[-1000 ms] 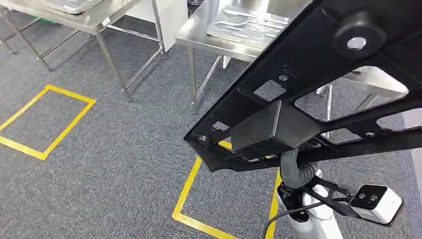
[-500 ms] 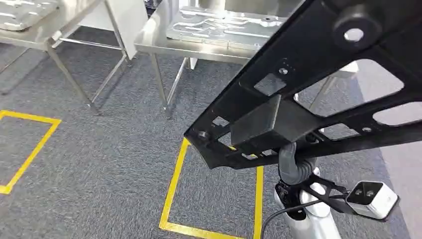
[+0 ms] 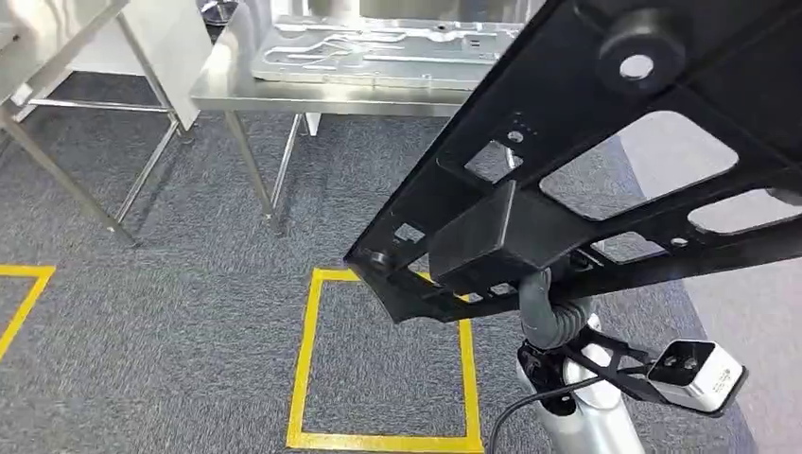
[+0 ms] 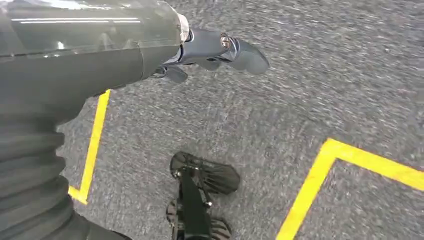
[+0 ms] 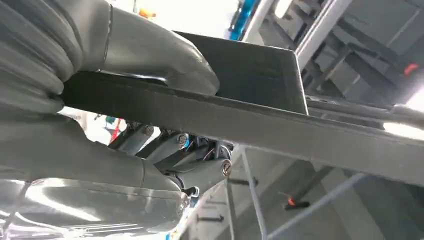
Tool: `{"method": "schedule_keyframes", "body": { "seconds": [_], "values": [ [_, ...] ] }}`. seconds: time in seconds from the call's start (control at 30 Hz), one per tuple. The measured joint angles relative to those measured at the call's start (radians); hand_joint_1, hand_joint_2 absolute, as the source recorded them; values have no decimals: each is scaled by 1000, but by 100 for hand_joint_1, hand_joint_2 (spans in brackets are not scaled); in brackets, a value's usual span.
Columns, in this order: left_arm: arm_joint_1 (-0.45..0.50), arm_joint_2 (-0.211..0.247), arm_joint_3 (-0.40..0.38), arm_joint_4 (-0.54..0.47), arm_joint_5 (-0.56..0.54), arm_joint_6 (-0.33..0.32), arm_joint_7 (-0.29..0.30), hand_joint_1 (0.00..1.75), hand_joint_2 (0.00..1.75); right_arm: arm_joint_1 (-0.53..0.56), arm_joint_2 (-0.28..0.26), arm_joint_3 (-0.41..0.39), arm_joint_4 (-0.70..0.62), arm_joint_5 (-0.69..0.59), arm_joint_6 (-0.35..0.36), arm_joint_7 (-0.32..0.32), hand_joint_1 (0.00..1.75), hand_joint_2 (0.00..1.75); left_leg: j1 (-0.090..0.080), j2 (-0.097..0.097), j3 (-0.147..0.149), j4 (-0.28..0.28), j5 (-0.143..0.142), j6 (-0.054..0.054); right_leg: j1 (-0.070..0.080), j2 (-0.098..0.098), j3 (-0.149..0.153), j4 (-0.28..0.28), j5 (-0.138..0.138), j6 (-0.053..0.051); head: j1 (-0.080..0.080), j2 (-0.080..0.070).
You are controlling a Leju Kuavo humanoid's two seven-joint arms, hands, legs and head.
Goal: Take the parts from the cabinet and place them on the table.
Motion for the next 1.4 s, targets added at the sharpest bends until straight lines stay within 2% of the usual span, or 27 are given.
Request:
{"method": "schedule_keyframes", "body": {
  "seconds": [0.07, 0.1, 0.13, 0.17, 0.23, 0.3, 0.33, 0.4, 0.43, 0.53, 0.63, 0.67, 0.77, 0.8, 0.87, 0.93, 0.97, 1.0, 1.03, 1.1, 1.13, 1.2, 1.27, 1.3, 1.33, 1.37, 1.4],
  "values": [
    [-3, 0, 3, 0, 0, -5, 0, 0, 175, 0, 0, 2, 2, 3, -14, 0, 175, 175, 0, 10, 5, -5, -2, -11, 4, 10, -1, -1, -5, -12, 0, 0],
    [-4, 0, 3, 0, 0, -11, 0, 0, 175, 0, 0, 2, 1, 7, -19, 0, 175, 175, 4, 3, 5, -2, -7, -19, -5, 15, 7, -10, 0, -21, 0, 0],
    [-3, 0, 3, 0, -1, -17, 0, 0, 175, -1, 0, 3, -1, 12, -24, -1, 175, 175, 7, -33, -1, 21, -20, -23, -6, 18, 12, -14, -3, -26, 0, 0],
    [0, 2, 3, 0, -2, -19, 0, 0, 175, -3, 0, 4, -1, 13, -27, 0, 175, 175, 8, -55, -34, 88, -57, -24, -6, 19, 14, -14, -7, -34, 0, 0],
    [3, 4, 3, 0, -6, -21, 0, 0, 175, 1, 0, 5, -1, 14, -29, 0, 175, 175, 8, -69, -123, 258, -126, -27, -1, 25, 20, -14, -13, -41, 0, 0],
    [11, 5, 3, 0, -8, -24, 0, 0, 175, 8, 0, 5, -1, 16, -29, 0, 175, 175, 8, -69, -171, 327, -117, -26, 2, 39, 31, -13, -21, -42, 0, 0],
    [14, 5, 3, 0, -9, -26, 0, 0, 175, 9, 0, 5, -1, 16, -29, 0, 175, 175, 8, -69, -159, 283, -75, -23, 3, 46, 40, -13, -27, -40, 0, 0],
    [14, 7, 3, 0, -10, -27, 0, 0, 175, 9, 0, 5, -1, 15, -27, 0, 175, 175, 8, -70, -89, 111, 32, -15, 3, 54, 62, -12, -41, -36, 0, 0],
    [15, 8, 3, 0, -10, -28, 0, 0, 175, 10, 0, 5, -2, 15, -27, 0, 175, 175, 7, -72, -63, 39, 57, -8, 2, 55, 67, -13, -49, -33, 0, 0],
    [8, 11, 3, 0, -12, -31, -1, 0, 175, 13, 0, 5, -6, 15, -26, 1, 175, 175, -5, -75, -45, 13, 23, 13, 3, 61, 71, -19, -56, -12, 0, 0],
    [11, 11, 3, 0, -13, -30, -1, 0, 175, 14, 0, 5, -13, 15, -26, 0, 175, 175, 4, -76, -9, -5, 13, 32, 1, 55, 74, 23, -61, 3, 0, 0],
    [11, 11, 3, 0, -14, -30, 0, 0, 175, 12, 0, 4, -15, 15, -26, -1, 175, 175, 4, -75, 2, -5, 6, 38, 1, 51, 44, 75, -78, 7, 0, 0],
    [10, 12, 3, 0, -17, -30, 0, 0, 175, 18, 0, 4, -16, 15, -27, 0, 175, 175, 3, -75, 25, -4, -19, 38, -2, 50, -115, 287, -150, 20, 0, 0],
    [12, 12, 3, 0, -19, -31, -1, 0, 175, 21, 0, 3, -16, 15, -27, 0, 175, 175, 3, -76, 37, -4, -28, 37, -2, 50, -144, 305, -151, 20, 0, 0],
    [14, 12, 3, 0, -19, -31, 0, 0, 175, 23, 0, 2, -18, 15, -27, 0, 175, 175, 3, -76, 70, -4, -53, 34, -2, 48, -139, 219, -91, 14, 0, 0],
    [13, 12, 3, 0, -20, -31, -1, 0, 175, 26, 0, -2, -23, 15, -27, 0, 175, 175, 3, -75, 98, -7, -83, 28, 1, 42, -93, 47, 49, 3, 0, 0],
    [12, 12, 3, 1, -20, -31, 0, 0, 175, 29, 0, -5, -24, 15, -26, -1, 175, 175, 2, -74, 120, -3, -95, 23, 7, 39, -98, 34, 78, -3, -2, 0],
    [8, 13, 3, 1, -20, -31, 0, 0, 175, 31, 0, -6, -26, 16, -26, 0, 175, 175, 1, -77, 116, -8, -100, 16, 13, 38, -93, 31, 46, -10, 2, 0],
    [5, 14, 2, 1, -20, -31, 0, 0, 175, 34, -1, -8, -29, 14, -26, 1, 175, 175, 1, -74, 120, -18, -107, 7, 14, 39, -91, 34, 59, -18, 2, 0],
    [5, 14, 2, 1, -20, -32, 1, 0, 175, 37, -1, -11, -35, 14, -23, 0, 175, 175, -1, -73, 132, 6, -87, -3, 11, 45, -68, 24, 43, -34, 2, 0],
    [3, 14, 2, 1, -20, -32, 0, 0, 175, 38, -1, -11, -39, 14, -22, 0, 175, 175, 2, -74, 108, 56, -76, -6, 8, 46, -50, 11, 37, -38, 2, 0],
    [0, 15, 2, 1, -19, -32, 0, 0, 175, 38, -1, -11, -42, 14, -22, 0, 175, 175, 3, -75, 17, 202, -66, -12, 7, 45, -21, 0, 20, -48, 2, 0],
    [2, 15, 2, 1, -19, -32, 0, 0, 175, 40, -1, -11, -42, 14, -22, 0, 175, 175, 3, -75, -72, 293, -141, -14, 9, 48, 5, -1, -3, -51, 1, 0],
    [6, 15, 2, 1, -19, -32, 0, 0, 175, 40, -1, -11, -42, 14, -21, 0, 175, 175, 3, -75, -101, 302, -185, -16, 10, 51, 22, -1, -17, -52, 2, 0],
    [7, 15, 2, 1, -19, -32, 0, 0, 175, 40, -1, -11, -42, 14, -21, 0, 175, 175, 3, -75, -116, 284, -203, -16, 11, 55, 42, -1, -31, -51, 2, 0],
    [11, 15, 2, 1, -18, -32, 0, 0, 175, 40, -1, -11, -42, 14, -17, 0, 175, 175, 3, -75, -118, 238, -187, -15, 12, 58, 63, -1, -46, -50, 1, 0],
    [12, 16, 2, 1, -17, -32, 0, 0, 175, 40, -1, -11, -42, 14, -15, 0, 175, 175, 3, -75, -112, 175, -137, -11, 13, 58, 83, -1, -60, -49, 2, 0]
  ]
}}
